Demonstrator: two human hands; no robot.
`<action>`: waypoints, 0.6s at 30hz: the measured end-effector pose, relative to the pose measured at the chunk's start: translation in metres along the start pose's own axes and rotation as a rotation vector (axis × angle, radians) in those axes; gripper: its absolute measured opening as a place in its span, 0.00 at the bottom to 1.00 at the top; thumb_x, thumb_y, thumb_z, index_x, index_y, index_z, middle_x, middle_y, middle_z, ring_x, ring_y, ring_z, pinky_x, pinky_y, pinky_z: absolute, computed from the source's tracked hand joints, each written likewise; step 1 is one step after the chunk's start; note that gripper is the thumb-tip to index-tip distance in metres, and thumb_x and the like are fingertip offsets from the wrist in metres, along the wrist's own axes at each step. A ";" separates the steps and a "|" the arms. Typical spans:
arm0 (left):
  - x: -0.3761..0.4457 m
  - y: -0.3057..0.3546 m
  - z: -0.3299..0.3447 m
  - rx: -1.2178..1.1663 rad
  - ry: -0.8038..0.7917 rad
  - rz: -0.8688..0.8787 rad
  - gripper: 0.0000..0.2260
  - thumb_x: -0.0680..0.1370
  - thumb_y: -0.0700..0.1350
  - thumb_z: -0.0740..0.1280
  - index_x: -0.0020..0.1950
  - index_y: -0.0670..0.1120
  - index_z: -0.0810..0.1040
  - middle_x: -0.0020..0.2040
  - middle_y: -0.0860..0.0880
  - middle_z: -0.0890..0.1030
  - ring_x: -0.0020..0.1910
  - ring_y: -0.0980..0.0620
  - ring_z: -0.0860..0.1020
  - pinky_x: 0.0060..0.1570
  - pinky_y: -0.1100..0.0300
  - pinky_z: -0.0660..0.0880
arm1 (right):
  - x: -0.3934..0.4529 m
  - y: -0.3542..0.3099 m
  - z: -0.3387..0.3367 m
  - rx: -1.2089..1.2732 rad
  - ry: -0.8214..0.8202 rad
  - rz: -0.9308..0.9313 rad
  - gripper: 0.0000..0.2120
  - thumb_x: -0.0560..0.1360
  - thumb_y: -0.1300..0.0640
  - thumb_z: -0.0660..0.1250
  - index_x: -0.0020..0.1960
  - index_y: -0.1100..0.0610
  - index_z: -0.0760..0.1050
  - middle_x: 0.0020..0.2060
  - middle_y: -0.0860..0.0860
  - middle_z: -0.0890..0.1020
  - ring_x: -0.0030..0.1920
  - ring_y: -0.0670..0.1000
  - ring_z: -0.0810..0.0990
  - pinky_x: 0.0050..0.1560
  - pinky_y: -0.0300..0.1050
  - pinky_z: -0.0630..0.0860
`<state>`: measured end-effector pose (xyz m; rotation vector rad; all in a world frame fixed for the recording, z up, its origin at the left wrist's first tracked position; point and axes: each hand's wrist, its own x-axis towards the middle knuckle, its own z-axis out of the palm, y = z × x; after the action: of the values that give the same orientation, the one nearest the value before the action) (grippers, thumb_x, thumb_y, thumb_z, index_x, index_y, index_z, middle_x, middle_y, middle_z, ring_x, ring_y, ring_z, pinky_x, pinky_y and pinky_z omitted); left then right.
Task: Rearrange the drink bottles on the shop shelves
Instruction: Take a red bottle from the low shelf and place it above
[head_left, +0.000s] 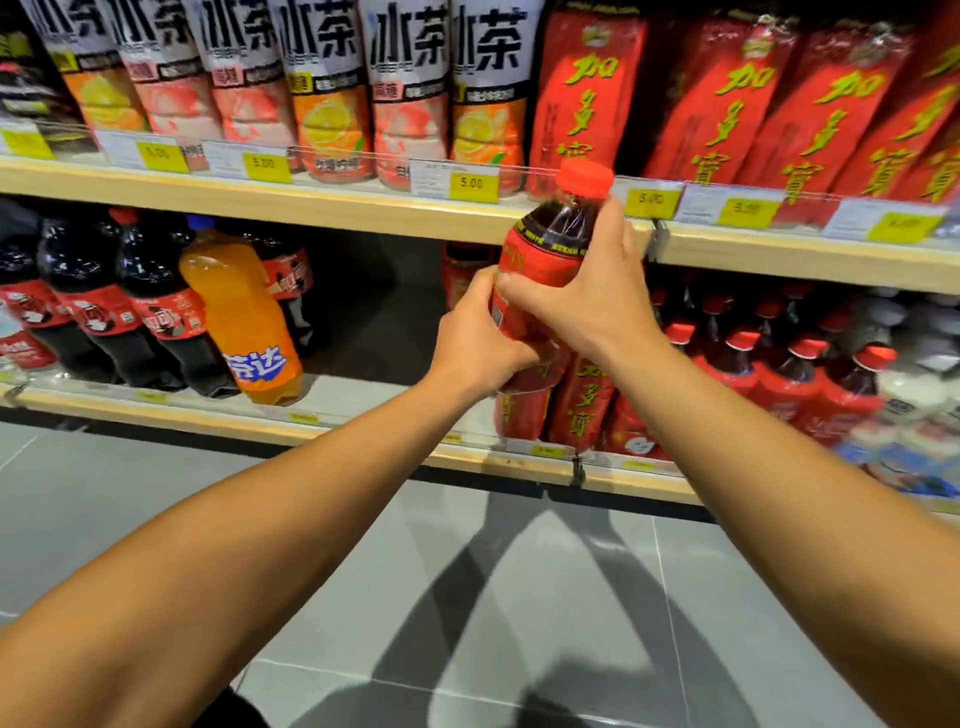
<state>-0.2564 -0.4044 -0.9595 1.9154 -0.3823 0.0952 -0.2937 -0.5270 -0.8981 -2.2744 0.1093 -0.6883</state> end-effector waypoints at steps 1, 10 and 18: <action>0.001 0.005 0.005 -0.017 -0.015 0.008 0.36 0.64 0.44 0.81 0.68 0.54 0.70 0.55 0.56 0.82 0.54 0.57 0.80 0.53 0.62 0.77 | 0.001 0.002 -0.002 0.001 0.029 0.011 0.43 0.60 0.39 0.77 0.68 0.53 0.64 0.60 0.50 0.73 0.61 0.53 0.73 0.60 0.52 0.73; 0.036 0.027 -0.029 0.153 -0.147 0.125 0.40 0.68 0.54 0.77 0.77 0.52 0.66 0.66 0.52 0.77 0.63 0.55 0.77 0.63 0.60 0.72 | 0.033 -0.006 -0.044 -0.012 0.201 -0.075 0.40 0.57 0.39 0.77 0.64 0.52 0.69 0.55 0.46 0.77 0.56 0.48 0.76 0.52 0.41 0.70; 0.096 0.032 -0.056 0.771 0.200 0.380 0.29 0.76 0.60 0.63 0.76 0.50 0.68 0.74 0.44 0.69 0.74 0.42 0.65 0.72 0.40 0.61 | 0.068 -0.048 -0.068 -0.074 0.390 -0.151 0.43 0.60 0.36 0.74 0.70 0.52 0.67 0.60 0.45 0.75 0.61 0.47 0.74 0.58 0.44 0.71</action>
<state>-0.1692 -0.3838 -0.8867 2.5270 -0.6309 0.7740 -0.2768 -0.5546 -0.7954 -2.2067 0.1517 -1.2206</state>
